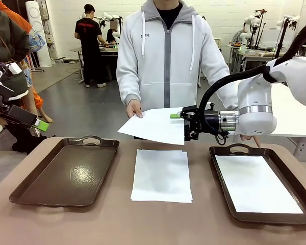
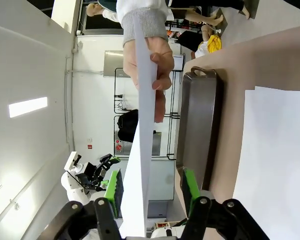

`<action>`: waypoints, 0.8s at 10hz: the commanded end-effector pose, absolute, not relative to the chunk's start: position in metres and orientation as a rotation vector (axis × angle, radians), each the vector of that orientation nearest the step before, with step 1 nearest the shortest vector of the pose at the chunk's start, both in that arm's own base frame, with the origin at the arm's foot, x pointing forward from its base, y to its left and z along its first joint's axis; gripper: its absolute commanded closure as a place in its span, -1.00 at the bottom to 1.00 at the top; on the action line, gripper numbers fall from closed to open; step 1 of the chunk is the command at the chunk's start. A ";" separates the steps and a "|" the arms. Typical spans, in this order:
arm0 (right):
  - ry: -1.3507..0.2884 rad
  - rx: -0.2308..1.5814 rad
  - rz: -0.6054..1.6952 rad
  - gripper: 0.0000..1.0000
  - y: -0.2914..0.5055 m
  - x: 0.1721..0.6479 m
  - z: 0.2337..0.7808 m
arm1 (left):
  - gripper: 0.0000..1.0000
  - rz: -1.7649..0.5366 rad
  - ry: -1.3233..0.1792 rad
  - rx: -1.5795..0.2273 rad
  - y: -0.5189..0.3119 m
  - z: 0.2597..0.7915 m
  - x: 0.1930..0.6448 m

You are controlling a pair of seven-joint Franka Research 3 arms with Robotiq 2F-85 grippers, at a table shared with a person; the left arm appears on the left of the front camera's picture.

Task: Sort the A4 documents.
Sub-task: Receive the A4 Paper.

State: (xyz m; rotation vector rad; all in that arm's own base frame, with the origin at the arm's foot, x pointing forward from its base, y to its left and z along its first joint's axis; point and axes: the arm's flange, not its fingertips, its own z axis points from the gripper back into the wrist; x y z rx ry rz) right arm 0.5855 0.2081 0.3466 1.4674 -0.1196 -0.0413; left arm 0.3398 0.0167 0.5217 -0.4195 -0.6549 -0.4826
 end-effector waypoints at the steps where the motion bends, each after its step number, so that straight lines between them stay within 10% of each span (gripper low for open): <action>1: -0.113 1.471 -0.060 0.09 0.209 0.590 0.347 | -1.00 -0.484 -0.655 -0.434 0.017 0.521 0.340; 6: -0.093 1.483 -0.068 1.00 0.205 0.590 0.347 | -1.00 -0.484 -0.655 -0.434 0.017 0.521 0.340; 8: -0.085 1.484 -0.066 1.00 0.204 0.590 0.347 | -1.00 -0.484 -0.655 -0.434 0.017 0.521 0.340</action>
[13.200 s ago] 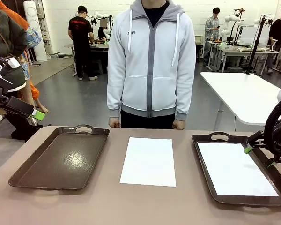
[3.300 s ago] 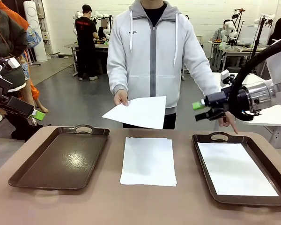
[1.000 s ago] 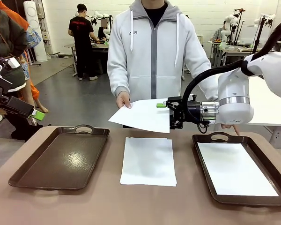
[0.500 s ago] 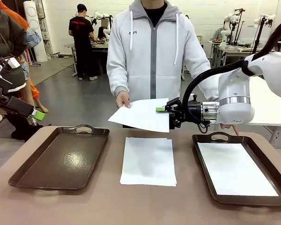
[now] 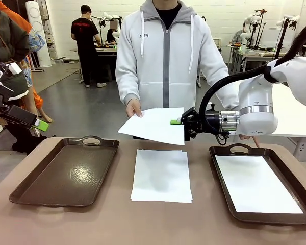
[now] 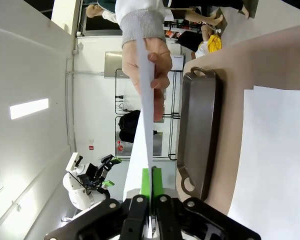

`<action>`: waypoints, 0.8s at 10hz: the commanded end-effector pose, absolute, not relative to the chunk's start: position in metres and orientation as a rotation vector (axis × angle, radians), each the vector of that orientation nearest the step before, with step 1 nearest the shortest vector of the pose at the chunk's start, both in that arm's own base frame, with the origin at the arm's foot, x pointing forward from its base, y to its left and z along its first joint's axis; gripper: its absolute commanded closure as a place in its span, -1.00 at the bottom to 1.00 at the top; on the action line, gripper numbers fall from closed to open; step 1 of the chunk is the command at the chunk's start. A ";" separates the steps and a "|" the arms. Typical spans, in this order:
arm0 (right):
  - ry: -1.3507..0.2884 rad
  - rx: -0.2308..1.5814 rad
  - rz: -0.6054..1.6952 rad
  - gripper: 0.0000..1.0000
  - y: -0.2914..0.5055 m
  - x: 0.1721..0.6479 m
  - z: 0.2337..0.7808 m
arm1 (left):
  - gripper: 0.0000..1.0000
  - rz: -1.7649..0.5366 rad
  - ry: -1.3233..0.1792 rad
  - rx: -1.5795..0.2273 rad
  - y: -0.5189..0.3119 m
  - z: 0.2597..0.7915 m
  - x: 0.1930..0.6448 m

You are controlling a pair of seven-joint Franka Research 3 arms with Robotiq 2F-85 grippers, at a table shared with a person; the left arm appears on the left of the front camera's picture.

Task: Sort the A4 documents.
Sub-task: Receive the A4 Paper.

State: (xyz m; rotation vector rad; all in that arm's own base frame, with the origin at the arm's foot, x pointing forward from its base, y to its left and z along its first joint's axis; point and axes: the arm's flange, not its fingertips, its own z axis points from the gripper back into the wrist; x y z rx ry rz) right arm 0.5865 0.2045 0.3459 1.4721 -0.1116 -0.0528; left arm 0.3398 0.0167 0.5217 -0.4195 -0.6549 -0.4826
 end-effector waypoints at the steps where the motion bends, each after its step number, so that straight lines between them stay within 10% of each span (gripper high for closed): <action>1: -0.083 1.483 -0.064 1.00 0.203 0.591 0.348 | -1.00 -0.484 -0.655 -0.434 0.017 0.521 0.340; 8: -0.095 1.483 -0.054 1.00 0.203 0.586 0.347 | -1.00 -0.484 -0.655 -0.434 0.017 0.521 0.340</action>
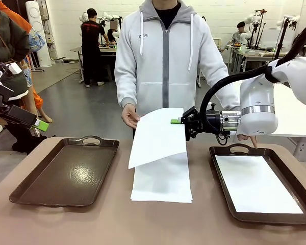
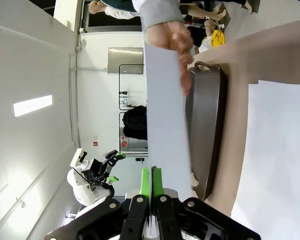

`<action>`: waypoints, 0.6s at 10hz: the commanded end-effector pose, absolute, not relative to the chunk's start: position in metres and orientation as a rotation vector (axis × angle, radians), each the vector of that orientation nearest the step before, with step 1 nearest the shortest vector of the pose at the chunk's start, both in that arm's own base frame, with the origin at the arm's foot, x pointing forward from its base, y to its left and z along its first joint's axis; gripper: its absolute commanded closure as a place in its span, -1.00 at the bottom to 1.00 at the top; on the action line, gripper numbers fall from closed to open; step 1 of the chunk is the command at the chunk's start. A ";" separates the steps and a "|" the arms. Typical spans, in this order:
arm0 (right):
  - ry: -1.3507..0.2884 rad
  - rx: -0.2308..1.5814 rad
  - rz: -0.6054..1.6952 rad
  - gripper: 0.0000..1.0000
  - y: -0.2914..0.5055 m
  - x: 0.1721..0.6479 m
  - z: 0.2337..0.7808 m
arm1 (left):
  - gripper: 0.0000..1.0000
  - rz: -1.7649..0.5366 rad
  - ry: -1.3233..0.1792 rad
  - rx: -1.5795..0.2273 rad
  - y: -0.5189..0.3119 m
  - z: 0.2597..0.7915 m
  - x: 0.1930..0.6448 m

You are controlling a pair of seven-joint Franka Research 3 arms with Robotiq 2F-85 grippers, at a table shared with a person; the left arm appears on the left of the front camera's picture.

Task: Sort the A4 documents.
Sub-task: Receive the A4 Paper.

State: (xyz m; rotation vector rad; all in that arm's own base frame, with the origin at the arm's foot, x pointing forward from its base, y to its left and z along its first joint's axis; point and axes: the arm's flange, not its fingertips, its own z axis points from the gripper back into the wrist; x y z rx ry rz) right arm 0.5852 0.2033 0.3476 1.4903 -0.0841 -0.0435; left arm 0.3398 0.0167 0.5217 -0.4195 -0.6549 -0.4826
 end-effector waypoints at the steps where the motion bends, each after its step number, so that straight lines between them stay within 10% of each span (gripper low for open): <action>1: -0.095 1.483 -0.054 1.00 0.203 0.586 0.347 | -1.00 -0.484 -0.655 -0.434 0.017 0.521 0.340; 6: -0.095 1.483 -0.054 1.00 0.203 0.586 0.347 | -1.00 -0.484 -0.655 -0.434 0.017 0.521 0.340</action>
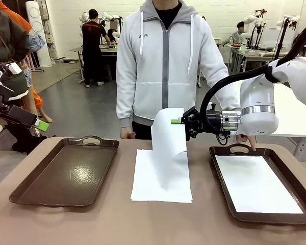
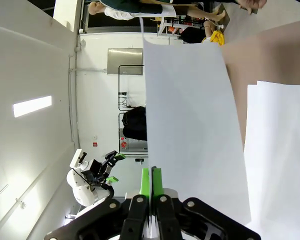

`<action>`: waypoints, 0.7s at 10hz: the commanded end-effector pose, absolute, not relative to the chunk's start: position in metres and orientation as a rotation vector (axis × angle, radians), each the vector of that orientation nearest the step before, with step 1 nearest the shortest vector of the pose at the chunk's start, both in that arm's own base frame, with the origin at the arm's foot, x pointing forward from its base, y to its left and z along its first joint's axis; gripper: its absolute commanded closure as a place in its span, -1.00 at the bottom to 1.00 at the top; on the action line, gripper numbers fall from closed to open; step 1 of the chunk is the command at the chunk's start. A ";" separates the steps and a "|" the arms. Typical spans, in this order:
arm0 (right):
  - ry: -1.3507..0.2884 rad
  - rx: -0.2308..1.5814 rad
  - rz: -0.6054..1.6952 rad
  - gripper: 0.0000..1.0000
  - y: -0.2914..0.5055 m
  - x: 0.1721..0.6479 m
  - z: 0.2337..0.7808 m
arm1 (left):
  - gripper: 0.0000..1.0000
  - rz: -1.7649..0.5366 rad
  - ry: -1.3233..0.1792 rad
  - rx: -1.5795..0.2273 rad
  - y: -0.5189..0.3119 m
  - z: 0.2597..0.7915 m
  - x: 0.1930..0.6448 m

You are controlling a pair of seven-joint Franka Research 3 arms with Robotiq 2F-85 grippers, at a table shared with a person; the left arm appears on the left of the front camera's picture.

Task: Sort the A4 documents.
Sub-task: Place the A4 Paper in the designated Handle tray.

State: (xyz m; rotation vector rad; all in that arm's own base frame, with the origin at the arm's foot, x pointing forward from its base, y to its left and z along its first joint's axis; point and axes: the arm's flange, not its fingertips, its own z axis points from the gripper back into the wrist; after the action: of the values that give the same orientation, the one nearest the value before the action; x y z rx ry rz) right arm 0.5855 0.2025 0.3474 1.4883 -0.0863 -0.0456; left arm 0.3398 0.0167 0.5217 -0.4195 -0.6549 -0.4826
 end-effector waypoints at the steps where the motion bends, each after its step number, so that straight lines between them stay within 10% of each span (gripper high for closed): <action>1: -0.095 1.483 -0.054 1.00 0.203 0.586 0.347 | -1.00 -0.484 -0.655 -0.434 0.017 0.521 0.340; 7: -0.095 1.483 -0.054 1.00 0.203 0.586 0.347 | -1.00 -0.484 -0.655 -0.434 0.017 0.521 0.340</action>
State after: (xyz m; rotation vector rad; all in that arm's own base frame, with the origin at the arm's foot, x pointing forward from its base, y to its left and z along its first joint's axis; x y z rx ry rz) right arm 0.5855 0.2025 0.3474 1.4883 -0.0863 -0.0456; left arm 0.3398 0.0167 0.5217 -0.4195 -0.6549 -0.4826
